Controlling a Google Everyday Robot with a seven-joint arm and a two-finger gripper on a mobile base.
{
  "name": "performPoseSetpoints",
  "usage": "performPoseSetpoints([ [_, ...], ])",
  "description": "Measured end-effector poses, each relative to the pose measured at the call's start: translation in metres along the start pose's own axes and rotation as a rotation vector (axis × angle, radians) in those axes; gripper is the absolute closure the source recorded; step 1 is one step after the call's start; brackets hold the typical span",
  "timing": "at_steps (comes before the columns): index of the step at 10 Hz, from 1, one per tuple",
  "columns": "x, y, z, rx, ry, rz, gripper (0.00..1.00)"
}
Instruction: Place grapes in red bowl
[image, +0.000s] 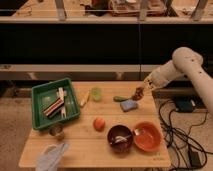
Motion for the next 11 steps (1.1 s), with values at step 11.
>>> performPoseSetpoints([
  [11, 0.005, 0.138, -0.079, -0.261, 0.010, -0.064, 1.00],
])
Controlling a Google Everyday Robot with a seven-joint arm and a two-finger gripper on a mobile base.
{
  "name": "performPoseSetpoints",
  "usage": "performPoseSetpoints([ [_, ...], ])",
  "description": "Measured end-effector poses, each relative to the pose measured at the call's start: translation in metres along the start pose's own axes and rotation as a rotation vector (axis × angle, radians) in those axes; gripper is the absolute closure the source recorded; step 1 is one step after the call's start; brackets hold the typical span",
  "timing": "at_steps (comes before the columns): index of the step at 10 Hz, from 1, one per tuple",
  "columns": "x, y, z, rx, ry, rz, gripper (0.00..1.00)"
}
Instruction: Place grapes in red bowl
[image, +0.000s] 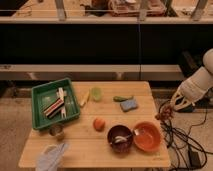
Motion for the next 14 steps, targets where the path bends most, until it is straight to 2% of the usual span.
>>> performPoseSetpoints([
  [7, -0.001, 0.007, 0.003, -0.007, 0.010, -0.006, 1.00],
  [12, -0.026, 0.055, -0.004, -0.024, 0.047, -0.008, 1.00],
  [14, -0.032, 0.076, 0.010, -0.047, 0.038, -0.006, 1.00],
])
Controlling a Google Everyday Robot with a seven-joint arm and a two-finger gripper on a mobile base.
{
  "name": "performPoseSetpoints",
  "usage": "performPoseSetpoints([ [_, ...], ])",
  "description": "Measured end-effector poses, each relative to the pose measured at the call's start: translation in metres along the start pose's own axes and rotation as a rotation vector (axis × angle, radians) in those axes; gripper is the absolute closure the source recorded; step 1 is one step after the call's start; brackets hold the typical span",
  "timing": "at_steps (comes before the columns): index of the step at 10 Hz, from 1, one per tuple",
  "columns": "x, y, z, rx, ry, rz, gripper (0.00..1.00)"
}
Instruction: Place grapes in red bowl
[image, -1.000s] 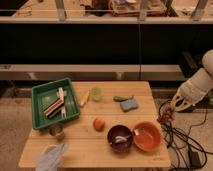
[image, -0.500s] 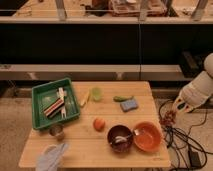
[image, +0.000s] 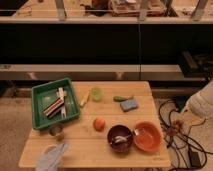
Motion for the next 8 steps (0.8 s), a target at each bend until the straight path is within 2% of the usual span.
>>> performPoseSetpoints([
  [4, -0.004, 0.020, 0.044, -0.043, -0.072, -0.013, 1.00],
  [8, -0.021, 0.012, 0.056, -0.080, -0.093, -0.070, 1.00],
])
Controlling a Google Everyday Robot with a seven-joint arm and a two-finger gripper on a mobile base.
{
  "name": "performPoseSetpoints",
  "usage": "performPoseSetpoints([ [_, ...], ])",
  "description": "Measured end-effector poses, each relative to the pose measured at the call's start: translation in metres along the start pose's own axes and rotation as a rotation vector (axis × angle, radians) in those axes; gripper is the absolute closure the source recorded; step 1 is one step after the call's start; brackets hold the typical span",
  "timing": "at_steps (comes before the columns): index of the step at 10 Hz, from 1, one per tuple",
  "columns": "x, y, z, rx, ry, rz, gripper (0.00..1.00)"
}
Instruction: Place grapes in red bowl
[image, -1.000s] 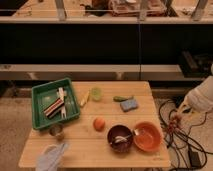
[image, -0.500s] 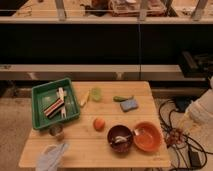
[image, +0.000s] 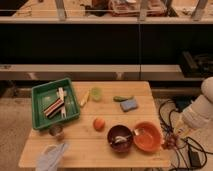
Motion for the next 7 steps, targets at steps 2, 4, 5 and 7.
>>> performPoseSetpoints([
  [2, -0.011, -0.013, 0.006, -0.017, 0.000, -0.043, 1.00],
  [4, -0.016, -0.021, 0.015, -0.028, -0.017, -0.065, 1.00],
  [5, -0.018, -0.023, 0.019, -0.032, -0.025, -0.071, 1.00],
  [7, -0.023, -0.033, 0.032, -0.045, -0.049, -0.094, 1.00],
])
